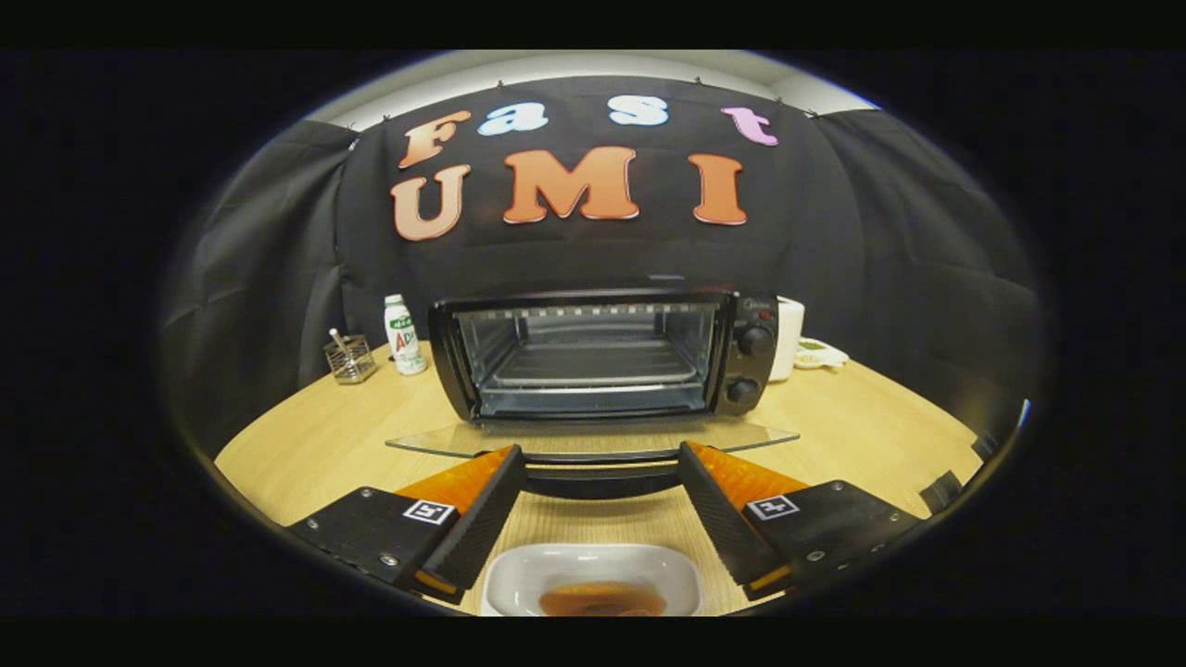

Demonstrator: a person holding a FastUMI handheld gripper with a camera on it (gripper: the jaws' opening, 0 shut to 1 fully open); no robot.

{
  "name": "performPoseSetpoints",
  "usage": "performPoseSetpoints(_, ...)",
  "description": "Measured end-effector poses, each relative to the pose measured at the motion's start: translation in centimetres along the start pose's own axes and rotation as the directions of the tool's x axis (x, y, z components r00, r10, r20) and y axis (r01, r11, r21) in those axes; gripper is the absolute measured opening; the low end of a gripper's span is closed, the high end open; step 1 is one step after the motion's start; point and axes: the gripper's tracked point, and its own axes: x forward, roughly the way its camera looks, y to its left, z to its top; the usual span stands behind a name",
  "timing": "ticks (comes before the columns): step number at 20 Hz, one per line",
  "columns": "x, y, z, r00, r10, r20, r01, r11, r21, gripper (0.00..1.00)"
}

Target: Open the toaster oven, put the food inside, and close the toaster oven door.

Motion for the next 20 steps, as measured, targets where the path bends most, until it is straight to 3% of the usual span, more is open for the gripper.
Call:
performPoseSetpoints(7, 0.5, -0.5, -5.7, 0.985, -0.004, -0.174, 0.006, 1.000, 0.015, 0.98)
performPoseSetpoints(11, -0.4, -0.9, -4.3, 0.990, -0.015, -0.141, 0.023, 0.998, 0.053, 0.98)
performPoseSetpoints(15, -4.0, -0.2, -3.1, 0.998, -0.002, -0.068, 0.007, 0.998, 0.068, 0.98)
performPoseSetpoints(20, -7.7, -0.4, -3.4, 0.999, -0.046, 0.006, 0.046, 0.999, -0.005, 0.97)
